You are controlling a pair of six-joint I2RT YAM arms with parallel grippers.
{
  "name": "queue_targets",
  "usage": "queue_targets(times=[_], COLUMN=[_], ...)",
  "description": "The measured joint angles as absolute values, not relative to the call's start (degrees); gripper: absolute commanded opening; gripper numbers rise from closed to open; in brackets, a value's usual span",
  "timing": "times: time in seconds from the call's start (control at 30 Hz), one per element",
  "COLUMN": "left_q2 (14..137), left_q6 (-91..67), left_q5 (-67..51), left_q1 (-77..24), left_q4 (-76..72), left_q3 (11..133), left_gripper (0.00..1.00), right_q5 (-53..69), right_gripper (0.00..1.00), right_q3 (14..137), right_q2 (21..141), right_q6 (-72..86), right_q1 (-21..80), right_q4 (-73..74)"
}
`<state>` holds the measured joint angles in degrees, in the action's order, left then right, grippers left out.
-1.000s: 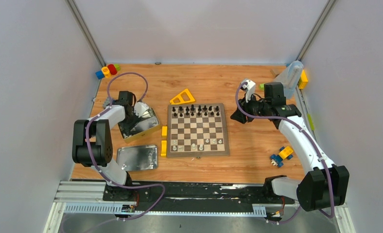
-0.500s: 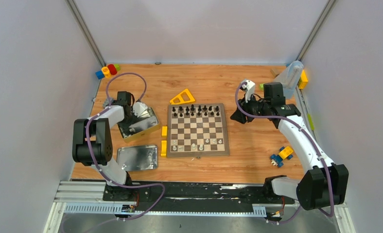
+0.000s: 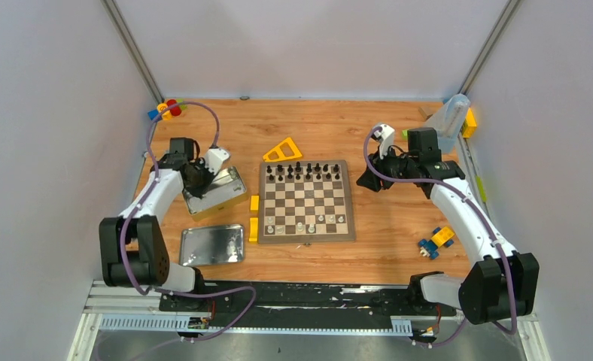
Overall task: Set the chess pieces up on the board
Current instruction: Pick up the chess piece from the storage box, then place the chess piece on the chessboard.
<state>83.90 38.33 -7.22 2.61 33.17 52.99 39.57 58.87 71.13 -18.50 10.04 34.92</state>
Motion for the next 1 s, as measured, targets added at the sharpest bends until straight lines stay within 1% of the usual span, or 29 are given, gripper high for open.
queue_targets(times=[0.13,0.27,0.4,0.43,0.47,0.57,0.73,1.0], left_q2=[77.84,75.11,75.00,75.00,75.09,76.40,82.02,91.18], left_q6=[37.10,35.42,33.19,32.71,32.38,31.05,28.82,25.78], left_q5=[-16.93,-26.13,-34.28,-36.42,-38.39,-44.66,-50.54,-56.77], left_q1=[2.61,0.36,-8.03,-8.56,-12.75,-20.34,-31.05,-42.11], left_q4=[35.92,37.78,37.12,36.58,36.03,32.97,25.26,7.38], left_q3=[54.43,57.63,59.94,60.01,60.03,60.25,60.62,59.64], left_gripper=[0.12,0.11,0.09,0.09,0.09,0.08,0.09,0.08], right_q5=[39.59,39.53,39.27,39.24,39.22,39.20,39.05,39.07], right_gripper=[0.36,0.35,0.34,0.34,0.34,0.34,0.34,0.33], right_q3=[58.87,58.87,58.87,58.87,58.87,58.87,58.87,58.87], right_q2=[71.18,71.48,72.05,72.05,72.05,72.05,72.05,72.05], right_q6=[-18.50,-18.50,-18.52,-18.52,-18.52,-18.50,-18.50,-18.52], right_q1=[10.04,10.04,9.67,9.43,8.93,6.48,2.81,0.10], right_q4=[34.89,34.89,34.89,34.92,34.85,34.85,34.81,34.65])
